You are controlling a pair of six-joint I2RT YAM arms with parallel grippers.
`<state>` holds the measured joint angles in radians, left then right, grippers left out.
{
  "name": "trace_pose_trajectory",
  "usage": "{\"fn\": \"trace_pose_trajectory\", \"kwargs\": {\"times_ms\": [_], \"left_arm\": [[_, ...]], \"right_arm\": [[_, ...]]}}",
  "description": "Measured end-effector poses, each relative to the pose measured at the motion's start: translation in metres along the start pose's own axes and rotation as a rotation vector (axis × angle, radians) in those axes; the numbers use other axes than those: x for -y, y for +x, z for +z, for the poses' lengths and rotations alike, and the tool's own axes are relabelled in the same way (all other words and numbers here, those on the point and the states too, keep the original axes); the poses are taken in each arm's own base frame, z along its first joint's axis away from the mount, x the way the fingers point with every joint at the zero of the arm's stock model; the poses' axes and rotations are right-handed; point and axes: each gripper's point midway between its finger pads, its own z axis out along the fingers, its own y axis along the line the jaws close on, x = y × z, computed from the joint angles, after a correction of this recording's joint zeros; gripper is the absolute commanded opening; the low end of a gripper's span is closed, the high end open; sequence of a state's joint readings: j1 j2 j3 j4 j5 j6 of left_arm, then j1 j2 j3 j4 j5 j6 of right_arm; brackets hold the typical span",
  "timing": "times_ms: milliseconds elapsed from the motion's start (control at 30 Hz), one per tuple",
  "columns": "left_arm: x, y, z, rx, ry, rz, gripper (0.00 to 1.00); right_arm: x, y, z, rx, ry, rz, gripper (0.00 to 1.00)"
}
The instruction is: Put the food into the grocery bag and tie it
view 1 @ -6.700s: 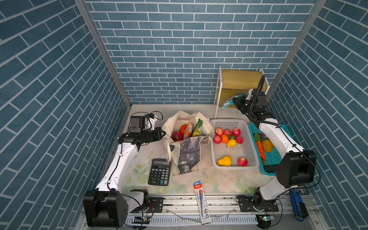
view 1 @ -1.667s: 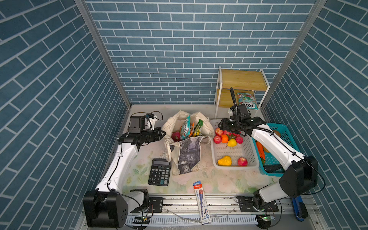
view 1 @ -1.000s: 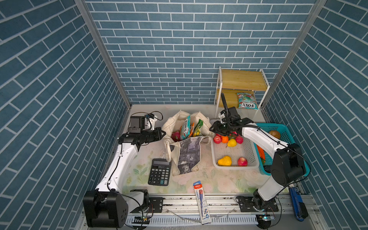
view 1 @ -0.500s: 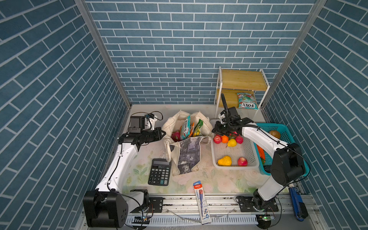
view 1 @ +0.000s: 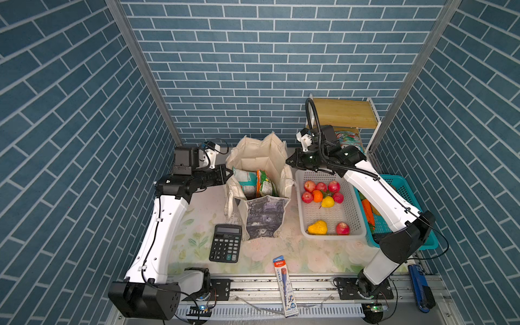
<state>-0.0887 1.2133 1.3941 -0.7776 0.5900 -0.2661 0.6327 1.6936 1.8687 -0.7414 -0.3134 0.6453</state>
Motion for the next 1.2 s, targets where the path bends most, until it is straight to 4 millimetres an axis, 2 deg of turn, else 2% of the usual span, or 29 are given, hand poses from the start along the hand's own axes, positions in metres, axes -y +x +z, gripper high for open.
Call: {"fn": "trace_pose_trajectory", "kwargs": {"times_ms": [133, 400, 633, 700, 1067, 1200], "left_arm": [[0.003, 0.002, 0.004, -0.025, -0.003, 0.006, 0.0], [-0.007, 0.011, 0.032, -0.095, -0.014, -0.015, 0.0], [0.003, 0.011, 0.041, -0.113, 0.003, 0.011, 0.0], [0.004, 0.012, 0.043, -0.119, 0.002, 0.017, 0.05], [-0.004, 0.014, 0.043, -0.119, -0.052, 0.033, 0.17], [-0.008, 0.015, 0.042, -0.123, -0.069, 0.04, 0.27]], "right_arm": [[-0.002, -0.003, 0.004, -0.004, 0.006, -0.003, 0.0], [0.014, 0.006, 0.022, -0.052, 0.052, 0.002, 0.0], [0.011, 0.002, 0.017, -0.041, 0.056, -0.005, 0.0], [0.01, 0.001, 0.016, -0.038, 0.056, -0.01, 0.0], [0.016, 0.005, 0.019, -0.051, 0.075, -0.023, 0.0], [0.017, 0.006, 0.021, -0.051, 0.077, -0.023, 0.0]]}}
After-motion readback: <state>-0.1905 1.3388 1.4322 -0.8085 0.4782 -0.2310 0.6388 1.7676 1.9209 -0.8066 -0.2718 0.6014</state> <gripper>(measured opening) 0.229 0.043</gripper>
